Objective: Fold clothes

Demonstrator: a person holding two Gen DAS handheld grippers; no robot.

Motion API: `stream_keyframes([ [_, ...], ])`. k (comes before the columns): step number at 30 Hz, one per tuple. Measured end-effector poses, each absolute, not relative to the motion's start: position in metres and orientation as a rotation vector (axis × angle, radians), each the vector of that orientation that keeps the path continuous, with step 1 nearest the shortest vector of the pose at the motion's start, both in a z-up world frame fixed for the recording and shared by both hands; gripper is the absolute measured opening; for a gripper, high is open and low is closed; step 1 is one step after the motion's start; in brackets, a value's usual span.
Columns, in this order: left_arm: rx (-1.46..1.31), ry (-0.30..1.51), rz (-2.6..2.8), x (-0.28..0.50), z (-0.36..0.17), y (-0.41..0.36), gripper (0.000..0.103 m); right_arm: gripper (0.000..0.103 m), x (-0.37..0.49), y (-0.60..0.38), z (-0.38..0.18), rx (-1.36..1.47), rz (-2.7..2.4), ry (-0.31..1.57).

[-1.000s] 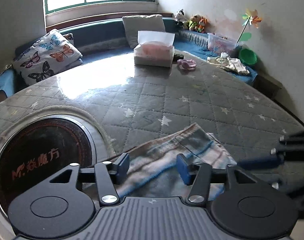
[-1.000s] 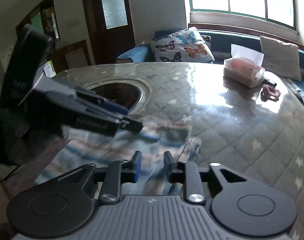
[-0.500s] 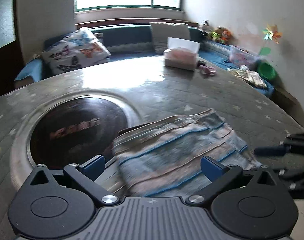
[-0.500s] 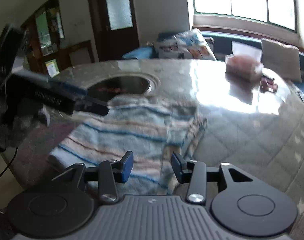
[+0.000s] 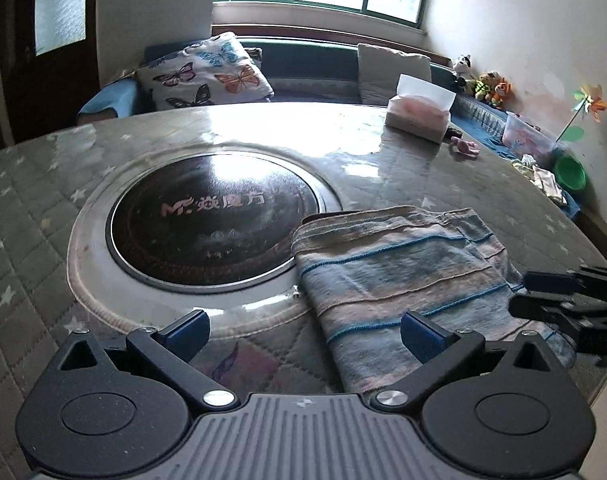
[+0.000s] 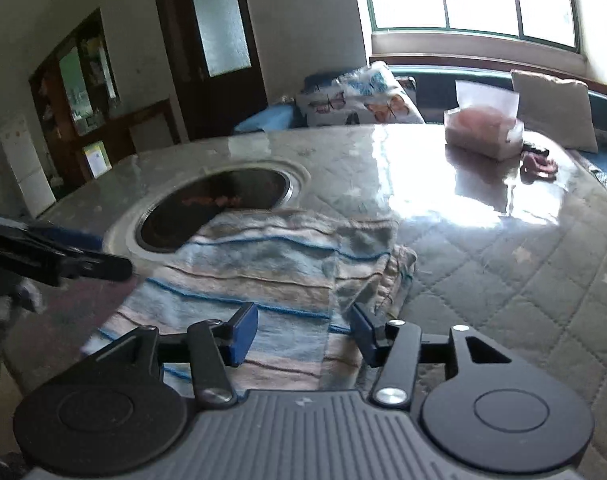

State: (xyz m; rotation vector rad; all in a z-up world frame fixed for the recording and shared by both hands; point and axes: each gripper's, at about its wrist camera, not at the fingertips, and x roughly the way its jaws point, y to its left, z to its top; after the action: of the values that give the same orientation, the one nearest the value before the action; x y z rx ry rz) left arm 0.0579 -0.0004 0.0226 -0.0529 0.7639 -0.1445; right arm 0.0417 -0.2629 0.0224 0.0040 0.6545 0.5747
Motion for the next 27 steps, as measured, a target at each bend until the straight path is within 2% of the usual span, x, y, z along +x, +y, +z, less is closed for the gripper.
stream_keyframes([
  [8, -0.026, 0.779, -0.179, 0.046, 0.015, -0.012, 0.103, 0.054, 0.010, -0.266, 0.011, -0.010, 0.578, 0.674],
  [15, 0.045, 0.783, -0.196, 0.030, 0.007, -0.021, 0.103, 0.054, -0.013, -0.268, 0.025, 0.002, 0.645, 0.624],
  [22, 0.134, 0.785, -0.166, 0.019, -0.009, -0.023, 0.103, 0.055, -0.018, -0.270, 0.006, 0.025, 0.676, 0.657],
  [27, 0.116, 0.786, -0.159, 0.020, -0.006, -0.017, 0.103, 0.054, -0.015, -0.271, 0.014, 0.021, 0.689, 0.668],
])
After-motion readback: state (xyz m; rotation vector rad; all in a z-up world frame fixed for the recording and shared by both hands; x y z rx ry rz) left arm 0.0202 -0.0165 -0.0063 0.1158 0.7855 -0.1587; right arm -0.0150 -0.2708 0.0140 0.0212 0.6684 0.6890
